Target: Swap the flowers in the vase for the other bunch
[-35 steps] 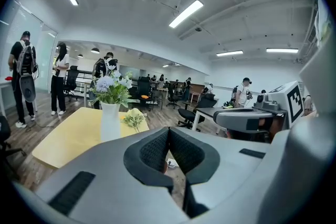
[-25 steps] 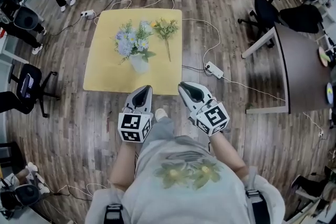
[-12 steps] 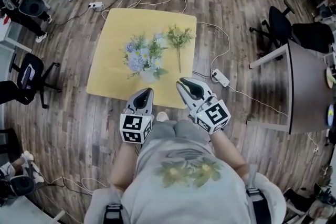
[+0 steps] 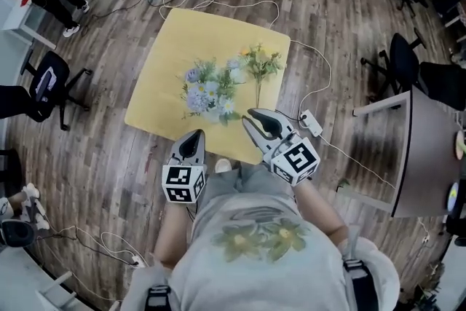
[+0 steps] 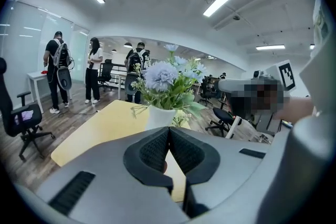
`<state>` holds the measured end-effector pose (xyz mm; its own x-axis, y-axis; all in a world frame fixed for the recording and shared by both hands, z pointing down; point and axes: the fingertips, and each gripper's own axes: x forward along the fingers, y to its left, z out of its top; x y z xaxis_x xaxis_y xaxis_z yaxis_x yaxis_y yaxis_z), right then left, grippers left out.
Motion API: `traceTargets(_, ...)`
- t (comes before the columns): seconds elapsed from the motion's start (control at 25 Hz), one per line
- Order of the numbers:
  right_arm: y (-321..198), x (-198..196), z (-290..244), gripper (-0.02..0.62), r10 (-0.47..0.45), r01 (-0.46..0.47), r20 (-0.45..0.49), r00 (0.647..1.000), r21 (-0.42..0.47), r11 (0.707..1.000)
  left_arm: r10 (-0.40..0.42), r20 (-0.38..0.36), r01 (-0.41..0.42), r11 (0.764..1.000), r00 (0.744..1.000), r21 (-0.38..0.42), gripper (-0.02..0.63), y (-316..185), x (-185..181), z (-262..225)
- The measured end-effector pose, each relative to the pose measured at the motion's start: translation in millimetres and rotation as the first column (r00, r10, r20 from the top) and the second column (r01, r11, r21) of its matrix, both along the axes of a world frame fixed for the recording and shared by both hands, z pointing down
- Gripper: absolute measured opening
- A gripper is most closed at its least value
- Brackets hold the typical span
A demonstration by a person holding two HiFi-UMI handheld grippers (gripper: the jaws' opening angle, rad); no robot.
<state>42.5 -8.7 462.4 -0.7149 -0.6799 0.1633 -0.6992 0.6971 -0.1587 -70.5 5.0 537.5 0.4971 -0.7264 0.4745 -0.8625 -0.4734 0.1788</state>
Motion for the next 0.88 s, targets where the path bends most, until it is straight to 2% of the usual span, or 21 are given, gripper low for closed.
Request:
traceTargets(0.04,-5,-2,1,0.061,-0.017,0.017,-0.002,1.0,-0.006,1.0,-0.014,-0.001,0.014,1.0,1.0,0.002,0.017,-2,-1,0)
traceTargets(0.16,-20,-12,4,0.171,-0.066,0.065,-0.012,0.998,-0.025,0.998,-0.06,0.004,0.06,0.998,0.998,0.021,0.017,-14,-5,-1)
traceTargets(0.32,-29,-23,14,0.23,-0.088,0.087,-0.037,0.995,-0.03,0.996,-0.092,0.003,0.092,0.995,0.996,0.033,0.017,-16,-10,-2)
traceTargets(0.56,-43,-36,25,0.25,-0.101,0.097,-0.054,0.993,-0.074,0.993,-0.137,0.0,0.137,0.99,0.991,0.026,0.017,-14,-21,-1)
traceTargets(0.88,-62,-61,41,0.262,-0.075,0.066,-0.084,0.994,-0.107,0.992,-0.164,-0.002,0.164,0.986,0.986,0.009,0.017,-5,-38,4)
